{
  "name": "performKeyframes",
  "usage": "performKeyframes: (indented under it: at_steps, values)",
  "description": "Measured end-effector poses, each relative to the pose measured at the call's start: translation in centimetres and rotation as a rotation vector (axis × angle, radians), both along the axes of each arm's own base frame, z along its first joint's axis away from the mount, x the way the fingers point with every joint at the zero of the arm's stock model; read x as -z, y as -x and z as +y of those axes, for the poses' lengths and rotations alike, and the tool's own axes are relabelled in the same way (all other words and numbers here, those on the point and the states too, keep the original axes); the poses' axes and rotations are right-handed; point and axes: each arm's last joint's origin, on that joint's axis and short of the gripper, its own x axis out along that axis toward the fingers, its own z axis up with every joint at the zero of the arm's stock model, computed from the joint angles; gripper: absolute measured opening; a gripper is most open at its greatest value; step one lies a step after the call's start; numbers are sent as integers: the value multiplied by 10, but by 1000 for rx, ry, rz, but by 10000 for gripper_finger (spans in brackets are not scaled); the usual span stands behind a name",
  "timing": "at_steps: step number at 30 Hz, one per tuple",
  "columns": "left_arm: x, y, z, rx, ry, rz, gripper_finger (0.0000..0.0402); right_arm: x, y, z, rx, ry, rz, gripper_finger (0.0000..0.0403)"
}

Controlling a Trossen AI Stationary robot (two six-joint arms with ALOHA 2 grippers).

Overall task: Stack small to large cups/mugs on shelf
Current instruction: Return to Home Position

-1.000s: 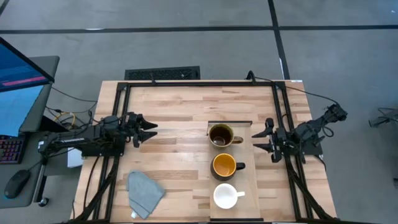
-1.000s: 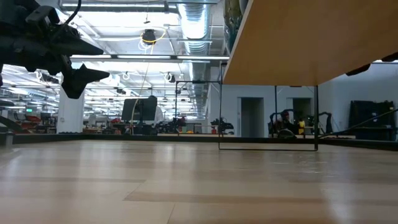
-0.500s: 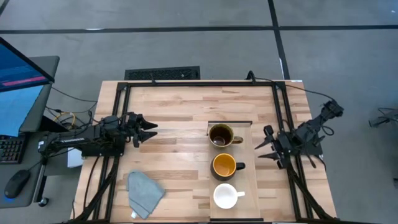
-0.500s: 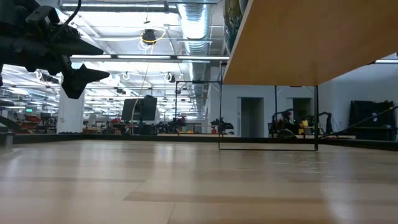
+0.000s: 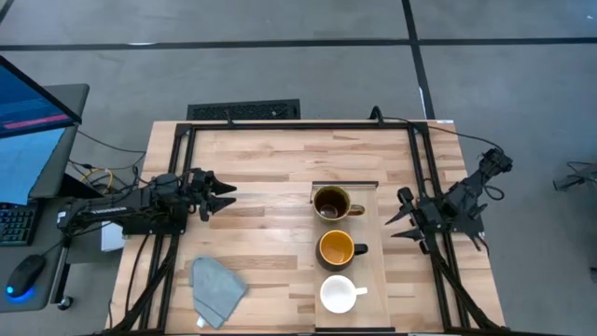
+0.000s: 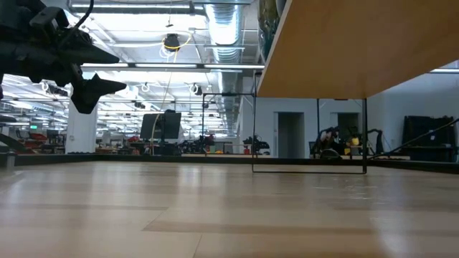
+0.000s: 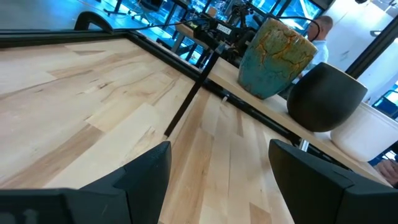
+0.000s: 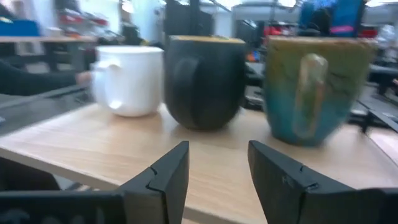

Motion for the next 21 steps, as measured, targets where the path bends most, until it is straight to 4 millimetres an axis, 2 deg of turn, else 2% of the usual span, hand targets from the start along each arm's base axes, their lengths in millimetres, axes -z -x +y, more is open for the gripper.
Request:
performKeyframes:
  at_steps: [4,11,15,21]
  values:
    - [0,0,1,-48,-26,1,261,5,-1,-3,88,13,47,190]
    - [-1,1,5,-184,-21,-6,261,6,0,-3,94,17,58,187]
    - [-1,1,4,-131,-134,14,261,3,-2,-5,145,62,13,189]
    - [-1,0,1,-23,-198,12,261,0,-7,-16,295,83,-20,187]
